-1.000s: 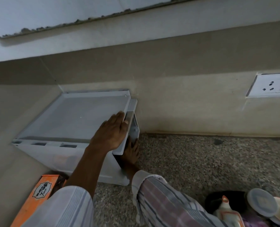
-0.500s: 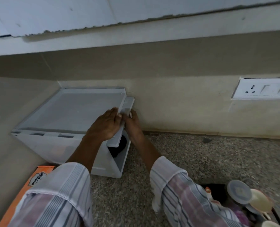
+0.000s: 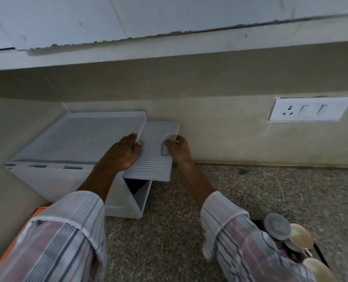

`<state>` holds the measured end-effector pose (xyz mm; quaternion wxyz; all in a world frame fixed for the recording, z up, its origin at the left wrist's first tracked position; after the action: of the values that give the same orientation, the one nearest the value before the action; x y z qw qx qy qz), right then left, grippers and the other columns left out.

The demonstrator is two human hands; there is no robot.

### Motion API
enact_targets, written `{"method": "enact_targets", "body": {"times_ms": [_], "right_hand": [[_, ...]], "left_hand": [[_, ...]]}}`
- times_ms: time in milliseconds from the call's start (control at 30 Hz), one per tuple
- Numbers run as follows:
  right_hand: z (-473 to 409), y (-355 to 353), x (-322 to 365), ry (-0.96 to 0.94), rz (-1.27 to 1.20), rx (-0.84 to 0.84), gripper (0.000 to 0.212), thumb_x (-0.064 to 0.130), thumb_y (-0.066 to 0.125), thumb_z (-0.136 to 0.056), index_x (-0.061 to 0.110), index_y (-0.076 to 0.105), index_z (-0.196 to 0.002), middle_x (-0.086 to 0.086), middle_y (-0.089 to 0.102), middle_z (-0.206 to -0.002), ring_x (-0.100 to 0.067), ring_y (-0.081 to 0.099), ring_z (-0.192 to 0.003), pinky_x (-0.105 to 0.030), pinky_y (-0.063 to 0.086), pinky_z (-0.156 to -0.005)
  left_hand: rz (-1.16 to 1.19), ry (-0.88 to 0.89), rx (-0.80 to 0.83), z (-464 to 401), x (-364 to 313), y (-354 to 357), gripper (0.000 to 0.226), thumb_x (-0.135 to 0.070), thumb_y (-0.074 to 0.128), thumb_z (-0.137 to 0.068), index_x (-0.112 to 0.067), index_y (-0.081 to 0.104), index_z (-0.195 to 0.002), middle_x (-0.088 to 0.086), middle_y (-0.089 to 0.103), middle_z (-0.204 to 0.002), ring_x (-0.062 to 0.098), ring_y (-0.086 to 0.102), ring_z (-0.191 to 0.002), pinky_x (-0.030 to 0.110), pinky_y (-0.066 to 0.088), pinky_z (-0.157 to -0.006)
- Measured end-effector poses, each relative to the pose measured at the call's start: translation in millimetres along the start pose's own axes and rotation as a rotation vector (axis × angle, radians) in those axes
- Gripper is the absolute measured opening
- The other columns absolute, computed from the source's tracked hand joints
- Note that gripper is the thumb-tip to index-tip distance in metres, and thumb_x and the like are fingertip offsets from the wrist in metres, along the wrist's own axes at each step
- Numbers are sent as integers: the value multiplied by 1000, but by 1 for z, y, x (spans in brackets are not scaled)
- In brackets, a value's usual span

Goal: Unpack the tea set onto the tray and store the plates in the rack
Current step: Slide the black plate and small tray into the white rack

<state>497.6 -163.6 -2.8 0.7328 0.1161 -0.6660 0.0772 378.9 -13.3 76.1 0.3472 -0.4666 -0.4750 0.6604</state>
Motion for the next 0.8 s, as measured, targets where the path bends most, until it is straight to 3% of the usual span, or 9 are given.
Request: {"method": "enact_targets", "body": {"times_ms": [100, 200, 233, 367, 433, 567, 667, 733, 800], "right_hand": [[-2, -44, -7, 5, 67, -38, 35, 17, 67, -91, 4, 64, -123, -15, 70, -118, -32, 68, -107, -43, 58, -91], [8, -75, -26, 55, 88, -5, 25, 13, 64, -94, 11, 59, -118, -9, 68, -112, -26, 67, -100, -23, 56, -69], [11, -76, -36, 59, 122, 25, 29, 11, 62, -94, 10, 59, -122, -10, 68, -114, -25, 66, -102, -22, 54, -70], [16, -48, -76, 63, 220, 13, 61, 44, 51, -84, 11, 55, -135, -11, 64, -128, -32, 61, -118, -47, 51, -99], [22, -23, -95, 126, 180, 46, 64, 50, 43, -90, 14, 48, -143, -11, 58, -138, -34, 55, -128, -54, 44, -108], [29, 27, -143, 300, 159, 49, 51, 38, 31, -108, 13, 39, -152, -14, 44, -153, -35, 44, -139, -48, 36, -116], [15, 87, -200, 356, 27, 105, 59, 53, 32, -105, 15, 45, -148, -10, 46, -154, -31, 47, -137, -49, 37, -117], [11, 121, -224, 378, -143, 119, 78, 75, 35, -93, 27, 36, -154, 6, 38, -158, -21, 39, -143, -48, 31, -121], [10, 136, -223, 303, -254, 96, 75, 72, 35, -94, 30, 32, -156, 11, 35, -158, -15, 36, -144, -47, 26, -124]], "left_hand": [[-5, 1, 6, 0, 1, 1, 58, -36, 19, -107, -11, 6, -157, 5, 5, -167, 19, 6, -154, 31, 3, -123], [7, -15, 7, -1, 2, 2, 59, -39, 18, -107, -13, 7, -158, 3, 5, -167, 18, 7, -154, 31, 3, -123], [8, -17, 7, -1, 2, 2, 59, -39, 18, -106, -13, 6, -158, 3, 5, -167, 18, 7, -154, 30, 3, -123], [13, -25, 12, 0, 2, 4, 59, -40, 17, -106, -15, 4, -158, 2, 3, -167, 17, 6, -154, 29, 1, -122], [12, -25, 16, 0, 2, 4, 59, -41, 16, -106, -16, 3, -158, 1, 3, -167, 16, 5, -154, 30, 1, -123], [-3, -27, 22, -1, 0, 4, 59, -40, 17, -106, -15, 4, -158, 2, 4, -167, 17, 7, -154, 31, 4, -123], [35, -6, -55, -2, 0, -3, 56, -36, 26, -105, -11, 20, -155, 13, 27, -161, 28, 27, -148, 41, 22, -122], [35, 22, -109, -1, -3, -9, 53, -34, 30, -104, -10, 28, -151, 16, 39, -154, 32, 37, -141, 45, 31, -117], [-3, 22, -69, -1, -5, -5, 55, -35, 25, -106, -10, 20, -155, 14, 27, -161, 30, 27, -148, 43, 23, -121]]}}
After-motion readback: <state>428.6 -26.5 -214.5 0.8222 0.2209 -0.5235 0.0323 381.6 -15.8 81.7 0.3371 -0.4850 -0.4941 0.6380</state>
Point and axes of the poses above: each hand's wrist, its own z-axis away from the middle knuckle, its own y-axis out of the palm, x = y × z, the point moved 9 cm from there along -z, towards the middle knuckle
